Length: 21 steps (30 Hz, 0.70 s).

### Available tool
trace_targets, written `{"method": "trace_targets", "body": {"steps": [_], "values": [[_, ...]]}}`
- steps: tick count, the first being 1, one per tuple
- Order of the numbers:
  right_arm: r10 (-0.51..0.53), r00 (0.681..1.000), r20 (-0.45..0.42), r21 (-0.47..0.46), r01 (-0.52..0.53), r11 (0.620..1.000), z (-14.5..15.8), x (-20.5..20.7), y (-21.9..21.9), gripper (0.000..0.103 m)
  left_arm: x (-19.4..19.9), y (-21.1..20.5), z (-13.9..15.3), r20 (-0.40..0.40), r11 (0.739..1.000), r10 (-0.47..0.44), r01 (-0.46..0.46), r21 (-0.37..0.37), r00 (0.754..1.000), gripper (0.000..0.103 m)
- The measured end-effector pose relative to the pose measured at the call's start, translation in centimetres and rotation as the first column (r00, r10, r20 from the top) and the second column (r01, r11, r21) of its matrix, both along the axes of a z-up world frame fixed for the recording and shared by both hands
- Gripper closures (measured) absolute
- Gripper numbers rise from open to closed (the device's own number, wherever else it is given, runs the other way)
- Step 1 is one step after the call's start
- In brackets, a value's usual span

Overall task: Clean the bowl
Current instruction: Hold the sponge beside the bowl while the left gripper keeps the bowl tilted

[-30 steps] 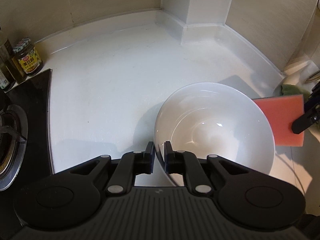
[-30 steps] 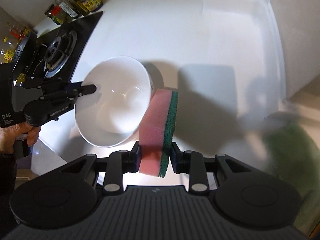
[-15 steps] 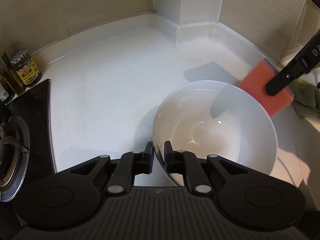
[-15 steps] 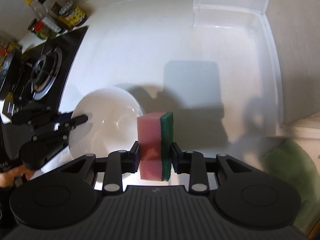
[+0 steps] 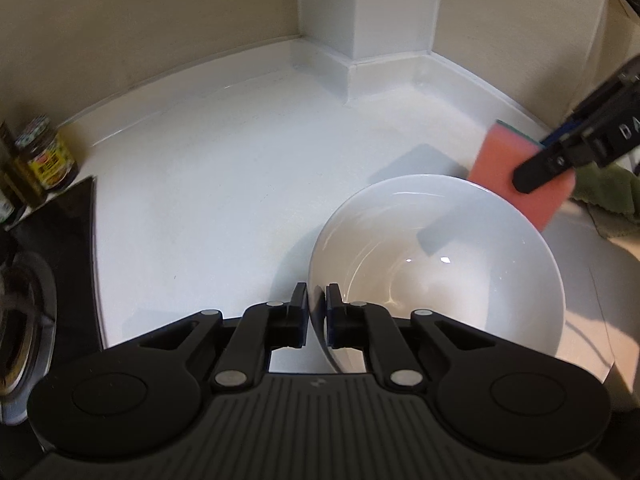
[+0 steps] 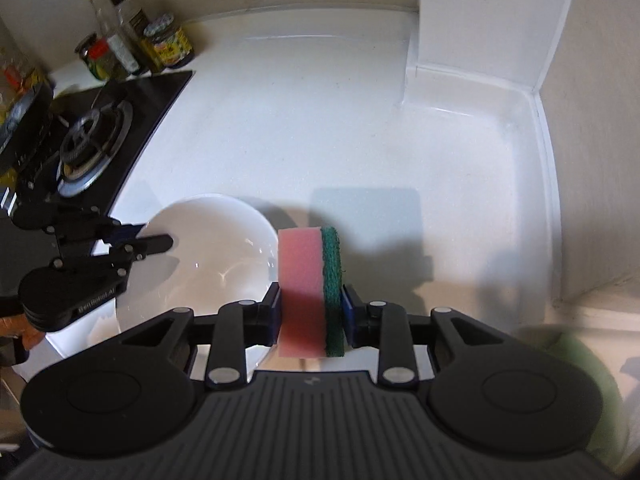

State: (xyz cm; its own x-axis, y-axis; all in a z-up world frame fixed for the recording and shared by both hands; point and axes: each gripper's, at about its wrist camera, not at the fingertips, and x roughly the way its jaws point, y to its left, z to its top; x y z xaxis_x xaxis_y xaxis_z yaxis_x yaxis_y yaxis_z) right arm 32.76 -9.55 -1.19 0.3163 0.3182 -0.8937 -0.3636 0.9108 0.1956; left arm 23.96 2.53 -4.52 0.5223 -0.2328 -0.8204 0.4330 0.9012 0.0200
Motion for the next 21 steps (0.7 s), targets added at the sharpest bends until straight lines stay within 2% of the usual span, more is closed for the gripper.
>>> {"method": "trace_targets", "body": {"steps": [2,6,8,10,14,18,21], "values": [[0.021,1.000,0.020,-0.007,-0.021,1.000,0.0,0.4,0.4,0.077,0.7,0.0,0.0,-0.001,0.999,-0.038,0.038,0.006,0.999,0.097],[0.061,0.997,0.051,-0.030,-0.060,0.998,-0.1,1.0,1.2,0.077,1.4,0.2,-0.1,-0.023,0.998,-0.057,0.057,-0.004,0.998,0.096],[0.061,0.996,0.060,-0.024,-0.059,0.998,-0.1,1.1,1.2,0.077,1.0,0.5,0.0,-0.044,1.000,-0.002,0.001,-0.019,0.999,0.096],[0.053,0.996,0.070,-0.014,-0.052,0.999,-0.2,0.9,1.0,0.077,-0.2,1.0,0.1,-0.074,0.993,0.106,-0.110,-0.048,0.992,0.093],[0.039,0.994,0.098,0.007,-0.040,0.999,-0.5,0.3,0.9,0.077,-2.5,1.9,-0.2,-0.117,0.945,0.284,-0.299,-0.131,0.952,0.091],[0.068,0.990,0.124,0.001,-0.069,0.998,-0.6,-0.2,1.2,0.077,-2.7,1.4,-0.8,-0.117,0.939,0.314,-0.326,-0.110,0.942,0.094],[0.107,0.987,0.124,-0.007,-0.107,0.994,-0.5,-0.1,1.2,0.077,-1.4,0.3,-0.5,-0.090,0.978,0.205,-0.208,-0.023,0.975,0.097]]}}
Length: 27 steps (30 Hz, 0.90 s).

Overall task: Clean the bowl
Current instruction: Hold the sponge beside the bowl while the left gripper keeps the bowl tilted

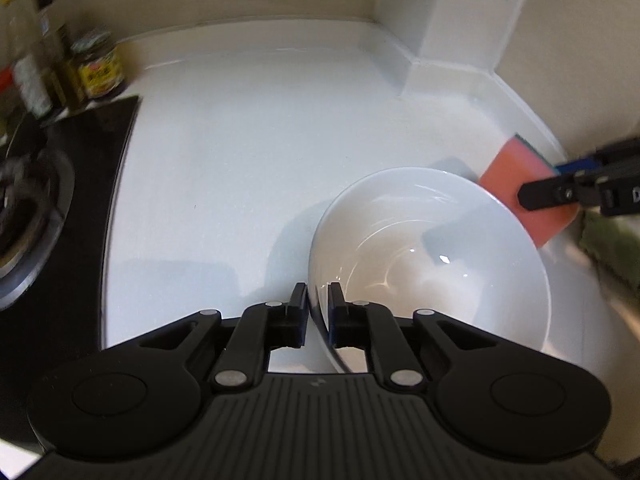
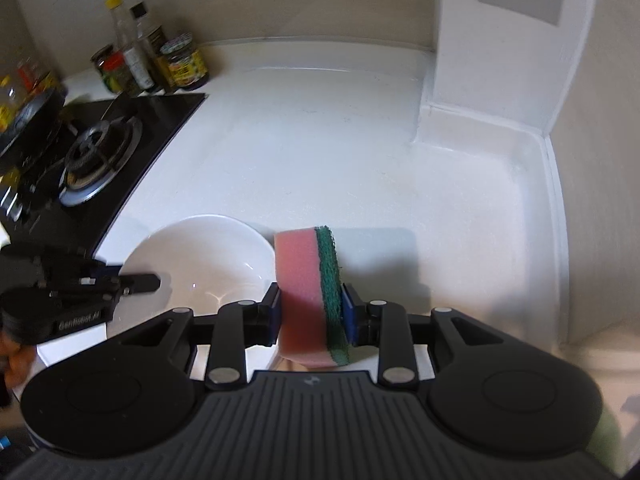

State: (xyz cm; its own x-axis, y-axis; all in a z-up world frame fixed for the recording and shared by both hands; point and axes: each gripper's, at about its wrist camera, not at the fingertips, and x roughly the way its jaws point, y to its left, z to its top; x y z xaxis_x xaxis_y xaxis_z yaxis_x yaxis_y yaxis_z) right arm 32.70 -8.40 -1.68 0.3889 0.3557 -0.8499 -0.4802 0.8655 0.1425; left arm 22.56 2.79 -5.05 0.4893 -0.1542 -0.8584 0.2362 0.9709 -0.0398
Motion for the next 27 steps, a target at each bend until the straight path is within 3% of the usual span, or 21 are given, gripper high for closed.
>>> {"method": "trace_targets", "body": {"steps": [4,6,9,12,16,18,23,25,27], "values": [[0.033,0.999,0.001,-0.004,-0.033,0.999,0.1,0.8,-0.1,0.077,1.7,-1.0,0.1,0.021,0.975,-0.215,0.214,0.058,0.976,0.095],[0.043,0.999,0.018,-0.017,-0.042,0.999,0.1,1.0,0.0,0.077,3.0,-1.0,0.1,0.005,0.960,-0.276,0.275,0.059,0.961,0.095],[0.037,0.999,0.019,-0.004,-0.037,0.999,0.0,0.9,-0.4,0.077,3.5,-0.7,0.3,-0.021,0.977,-0.213,0.213,0.026,0.977,0.093],[0.023,0.999,0.031,0.004,-0.024,1.000,0.0,0.7,-0.5,0.077,2.0,-0.2,0.7,-0.023,0.998,-0.060,0.060,0.009,0.998,0.088],[0.000,0.999,0.042,0.025,-0.001,1.000,-0.2,0.3,-0.7,0.077,-0.5,0.2,0.1,-0.042,0.993,0.107,-0.109,-0.044,0.993,0.088],[-0.004,0.999,0.053,0.026,0.003,1.000,-0.3,-0.1,-0.6,0.077,-0.9,-0.1,-0.4,-0.030,0.992,0.115,-0.116,-0.039,0.993,0.088],[0.091,0.991,0.100,-0.031,-0.088,0.996,-0.2,-1.3,0.2,0.077,0.2,-1.1,-0.6,-0.021,0.997,-0.025,0.026,0.070,0.999,0.090],[0.104,0.990,0.095,-0.028,-0.101,0.994,-0.1,-1.1,0.0,0.077,1.0,-1.7,-0.8,-0.009,0.984,-0.124,0.124,0.130,0.992,0.090],[0.089,0.992,0.086,-0.011,-0.088,0.996,-0.1,-0.4,-0.4,0.077,1.8,-1.9,-1.1,-0.005,0.968,-0.214,0.213,0.131,0.977,0.090]]}}
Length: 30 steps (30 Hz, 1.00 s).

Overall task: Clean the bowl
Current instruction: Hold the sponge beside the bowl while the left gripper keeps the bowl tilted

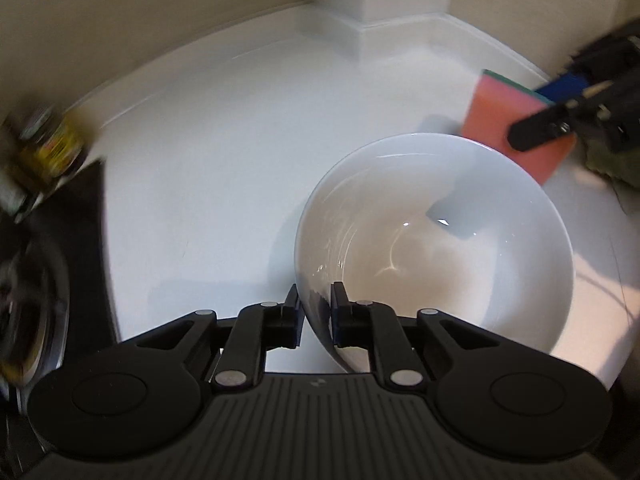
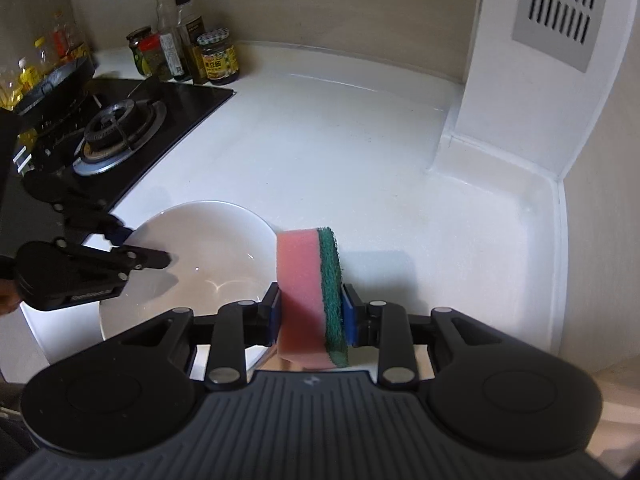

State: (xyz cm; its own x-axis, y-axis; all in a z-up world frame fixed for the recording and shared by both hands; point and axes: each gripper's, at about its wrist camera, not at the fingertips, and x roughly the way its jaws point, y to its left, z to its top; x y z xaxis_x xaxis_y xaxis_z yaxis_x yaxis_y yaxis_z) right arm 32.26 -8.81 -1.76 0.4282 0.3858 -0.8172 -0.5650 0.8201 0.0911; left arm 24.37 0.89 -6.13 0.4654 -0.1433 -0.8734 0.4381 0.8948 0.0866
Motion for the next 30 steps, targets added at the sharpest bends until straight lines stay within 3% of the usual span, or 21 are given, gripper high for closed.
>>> {"method": "trace_targets", "body": {"steps": [2,4,7,11,12,17,20,25,28,30], "values": [[-0.016,1.000,0.002,0.001,0.016,1.000,0.0,0.5,-0.3,0.077,0.7,-0.1,-0.1,0.006,0.995,-0.099,0.098,0.007,0.995,0.089],[-0.029,1.000,0.002,0.004,0.029,1.000,0.0,0.7,-0.4,0.077,1.3,0.1,-0.2,-0.004,0.994,-0.105,0.105,-0.005,0.994,0.089],[-0.051,0.999,-0.009,0.024,0.051,0.998,-0.1,0.8,-0.7,0.077,1.2,0.8,0.2,-0.045,0.995,0.077,-0.080,-0.064,0.996,0.087],[-0.106,0.994,-0.017,0.067,0.107,0.992,-0.4,0.7,-1.4,0.077,-1.2,2.0,0.4,-0.087,0.926,0.340,-0.349,-0.143,0.936,0.087],[-0.119,0.993,-0.018,0.077,0.121,0.990,-0.4,0.7,-1.6,0.077,-1.8,2.1,0.3,-0.090,0.909,0.379,-0.389,-0.152,0.921,0.087],[-0.145,0.989,-0.020,0.107,0.146,0.984,-0.6,0.0,-1.5,0.077,-3.0,1.9,-0.5,-0.064,0.891,0.420,-0.424,-0.160,0.905,0.086],[-0.123,0.992,-0.017,0.101,0.124,0.987,-0.6,-0.4,-1.1,0.077,-2.7,1.5,-0.7,-0.052,0.922,0.363,-0.367,-0.127,0.930,0.086],[-0.094,0.995,-0.029,0.083,0.096,0.992,-0.5,0.1,-0.8,0.077,-1.5,0.6,-0.6,-0.035,0.988,0.148,-0.150,-0.046,0.988,0.087],[-0.070,0.997,-0.028,0.058,0.072,0.996,-0.4,0.9,-0.6,0.077,-0.4,0.1,-0.7,-0.030,1.000,-0.003,0.003,-0.012,1.000,0.086],[-0.046,0.999,-0.028,0.043,0.047,0.998,-0.3,1.2,-0.6,0.077,0.3,-0.3,-0.7,-0.025,0.994,-0.111,0.112,0.020,0.993,0.086]]}}
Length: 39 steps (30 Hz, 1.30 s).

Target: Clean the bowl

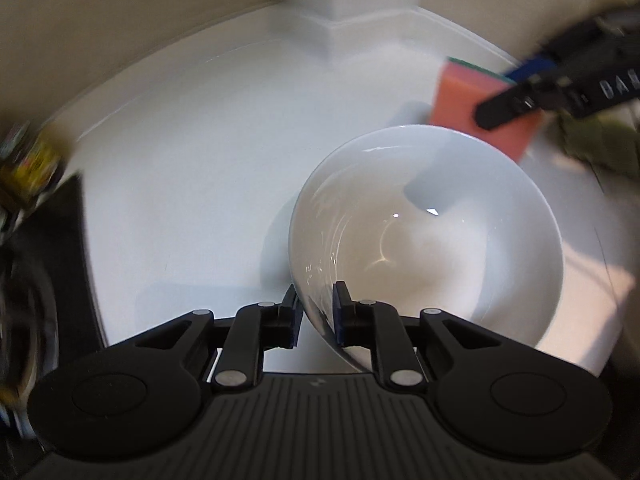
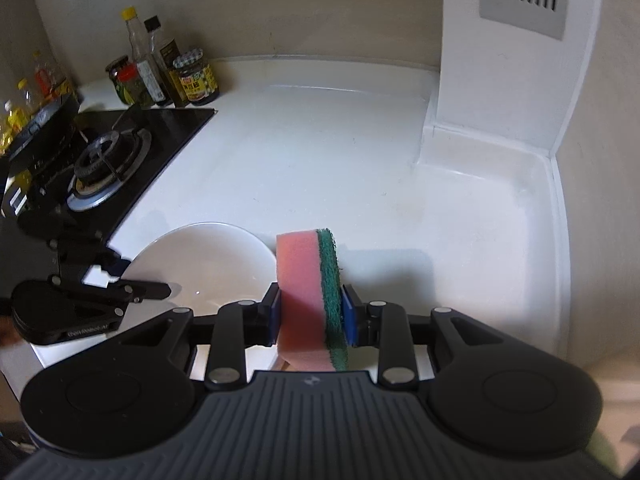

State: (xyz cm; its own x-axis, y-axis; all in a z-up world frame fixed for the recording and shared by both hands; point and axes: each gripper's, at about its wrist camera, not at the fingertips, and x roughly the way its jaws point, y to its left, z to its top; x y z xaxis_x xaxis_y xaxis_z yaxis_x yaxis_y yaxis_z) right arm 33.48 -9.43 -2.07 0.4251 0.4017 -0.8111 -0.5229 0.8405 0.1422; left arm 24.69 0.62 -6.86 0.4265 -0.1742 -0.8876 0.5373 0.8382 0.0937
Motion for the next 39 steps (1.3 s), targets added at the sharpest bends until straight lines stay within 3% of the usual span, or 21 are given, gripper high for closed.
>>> {"method": "trace_targets", "body": {"steps": [4,7,9,12,16,19,21,22,24,26,28,29,30,33,35,37,39], "values": [[0.059,0.998,0.001,-0.030,-0.059,0.998,0.1,0.4,0.0,0.077,1.5,-0.4,0.0,0.010,0.978,-0.202,0.201,0.048,0.979,0.085],[0.057,0.998,-0.003,-0.028,-0.057,0.998,0.2,0.6,-0.3,0.077,2.7,0.0,0.2,-0.016,0.982,-0.187,0.187,0.009,0.982,0.087],[0.041,0.999,-0.002,-0.021,-0.041,0.999,0.1,0.5,-0.4,0.077,3.6,0.8,0.7,-0.057,0.997,-0.057,0.053,-0.062,0.997,0.087],[0.011,1.000,0.010,-0.007,-0.011,1.000,0.1,0.1,-0.6,0.077,3.5,1.9,1.5,-0.076,0.986,0.117,-0.125,-0.112,0.990,0.086],[-0.016,1.000,0.023,-0.002,0.017,1.000,0.0,-0.3,-0.5,0.077,1.2,3.6,1.8,-0.122,0.896,0.389,-0.406,-0.180,0.913,0.086],[-0.032,0.999,0.029,-0.001,0.032,1.000,0.0,-0.5,-0.5,0.077,-0.2,3.4,1.3,-0.141,0.861,0.449,-0.469,-0.197,0.883,0.086],[-0.049,0.998,0.028,0.008,0.049,0.999,0.0,-0.6,-0.6,0.077,-0.6,3.4,1.3,-0.123,0.853,0.465,-0.481,-0.200,0.876,0.087],[-0.053,0.998,0.027,0.012,0.053,0.999,-0.1,-0.6,-0.6,0.077,-0.7,3.3,1.3,-0.114,0.855,0.467,-0.480,-0.196,0.877,0.088],[-0.052,0.998,0.032,0.009,0.051,0.999,-0.1,-0.7,-0.6,0.077,-0.7,2.9,1.3,-0.091,0.884,0.428,-0.437,-0.165,0.899,0.089],[-0.028,0.999,0.030,-0.004,0.028,1.000,0.0,-0.6,-0.5,0.077,-0.3,2.0,1.5,-0.043,0.942,0.321,-0.324,-0.092,0.946,0.089],[-0.007,1.000,0.022,-0.010,0.008,1.000,0.0,-0.2,-0.5,0.077,0.2,1.3,1.6,-0.014,0.979,0.198,-0.199,-0.044,0.980,0.089],[0.003,1.000,0.017,-0.015,-0.003,1.000,0.0,0.1,-0.5,0.077,0.7,0.9,1.6,-0.001,0.996,0.093,-0.093,-0.013,0.996,0.089],[0.011,1.000,0.015,-0.019,-0.011,1.000,0.0,0.4,-0.4,0.077,1.1,0.5,1.6,0.003,1.000,-0.005,0.005,0.010,1.000,0.089],[0.037,0.999,0.018,-0.035,-0.036,0.999,0.1,1.1,-0.1,0.077,2.5,0.0,1.8,-0.013,0.984,-0.178,0.178,0.025,0.984,0.088],[0.044,0.999,0.016,-0.043,-0.043,0.998,0.2,1.4,0.1,0.077,3.6,0.0,2.1,-0.030,0.985,-0.171,0.171,0.007,0.985,0.088],[0.041,0.999,0.011,-0.041,-0.040,0.998,0.2,1.4,0.1,0.077,4.3,0.5,2.8,-0.030,0.999,-0.033,0.032,-0.041,0.999,0.088],[0.023,1.000,0.008,-0.022,-0.023,1.000,0.1,1.3,-0.2,0.077,4.1,1.6,3.5,-0.052,0.984,0.137,-0.142,-0.111,0.989,0.088]]}}
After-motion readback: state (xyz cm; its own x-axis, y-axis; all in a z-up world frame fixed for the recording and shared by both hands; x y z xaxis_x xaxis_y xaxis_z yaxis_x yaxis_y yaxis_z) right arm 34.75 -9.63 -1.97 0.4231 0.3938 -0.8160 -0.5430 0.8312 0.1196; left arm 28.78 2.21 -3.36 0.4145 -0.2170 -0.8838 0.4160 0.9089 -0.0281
